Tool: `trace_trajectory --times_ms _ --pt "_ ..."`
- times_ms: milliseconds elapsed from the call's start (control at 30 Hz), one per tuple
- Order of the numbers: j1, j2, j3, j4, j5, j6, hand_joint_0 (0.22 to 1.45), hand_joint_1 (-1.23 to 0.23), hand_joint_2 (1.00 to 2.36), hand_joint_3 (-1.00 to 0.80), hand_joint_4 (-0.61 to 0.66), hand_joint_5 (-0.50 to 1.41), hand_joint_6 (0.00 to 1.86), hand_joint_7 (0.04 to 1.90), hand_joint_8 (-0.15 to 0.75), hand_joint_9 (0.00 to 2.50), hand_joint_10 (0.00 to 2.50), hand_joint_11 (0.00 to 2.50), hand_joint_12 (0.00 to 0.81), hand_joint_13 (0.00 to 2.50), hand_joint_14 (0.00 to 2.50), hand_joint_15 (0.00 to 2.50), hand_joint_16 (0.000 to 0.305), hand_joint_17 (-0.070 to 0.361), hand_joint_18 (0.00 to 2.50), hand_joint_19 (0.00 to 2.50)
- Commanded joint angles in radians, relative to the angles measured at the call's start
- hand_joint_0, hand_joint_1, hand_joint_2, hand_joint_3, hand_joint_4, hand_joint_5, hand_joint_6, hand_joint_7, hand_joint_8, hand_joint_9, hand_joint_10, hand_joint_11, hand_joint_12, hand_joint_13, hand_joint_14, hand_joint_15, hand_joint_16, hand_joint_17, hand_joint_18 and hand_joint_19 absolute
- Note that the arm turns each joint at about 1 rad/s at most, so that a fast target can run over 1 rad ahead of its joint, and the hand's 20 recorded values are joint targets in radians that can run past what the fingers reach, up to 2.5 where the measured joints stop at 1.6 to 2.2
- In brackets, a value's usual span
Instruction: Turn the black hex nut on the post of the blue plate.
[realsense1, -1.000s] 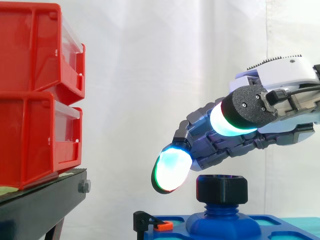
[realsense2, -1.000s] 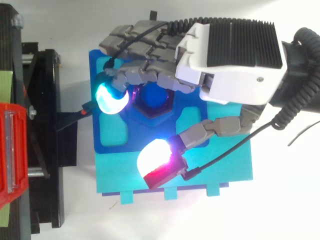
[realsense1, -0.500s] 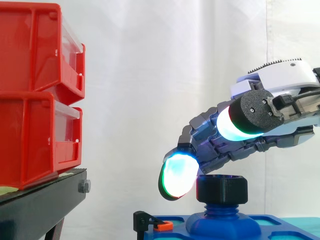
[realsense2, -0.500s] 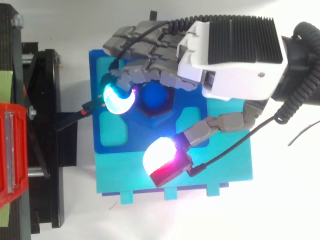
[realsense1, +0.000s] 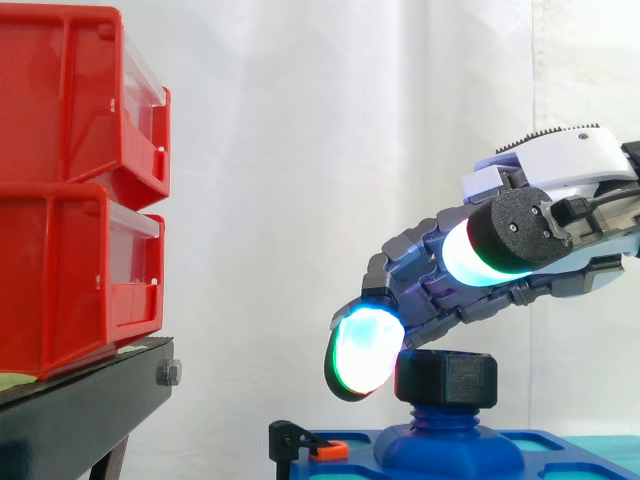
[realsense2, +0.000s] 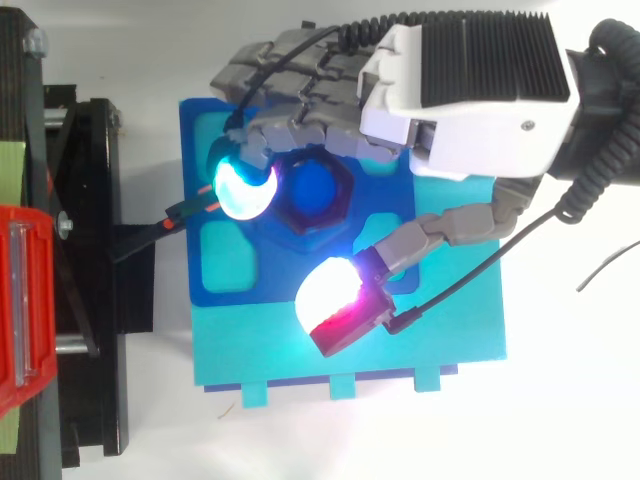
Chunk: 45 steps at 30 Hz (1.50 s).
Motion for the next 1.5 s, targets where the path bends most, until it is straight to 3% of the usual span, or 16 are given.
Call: trace_trajectory --times_ms 0,800,1467 --pt "-0.009 0.001 0.000 0.000 -0.020 0.000 0.45 -0.49 1.00 -0.50 0.46 -0.24 0.50 1.01 0.412 0.16 0.00 0.00 0.513 0.14 0.00 0.29 0.062 0.139 0.00 0.19" --pt "-0.064 0.001 0.000 0.009 -0.112 -0.011 0.45 -0.48 1.00 -0.50 0.46 -0.24 0.50 1.01 0.417 0.16 0.00 0.00 0.518 0.15 0.00 0.31 0.062 0.140 0.00 0.21" --pt "-0.084 0.002 0.000 0.003 -0.155 -0.008 0.45 -0.49 1.00 -0.50 0.46 -0.24 0.50 1.01 0.424 0.17 0.00 0.01 0.518 0.16 0.00 0.32 0.061 0.138 0.00 0.21"
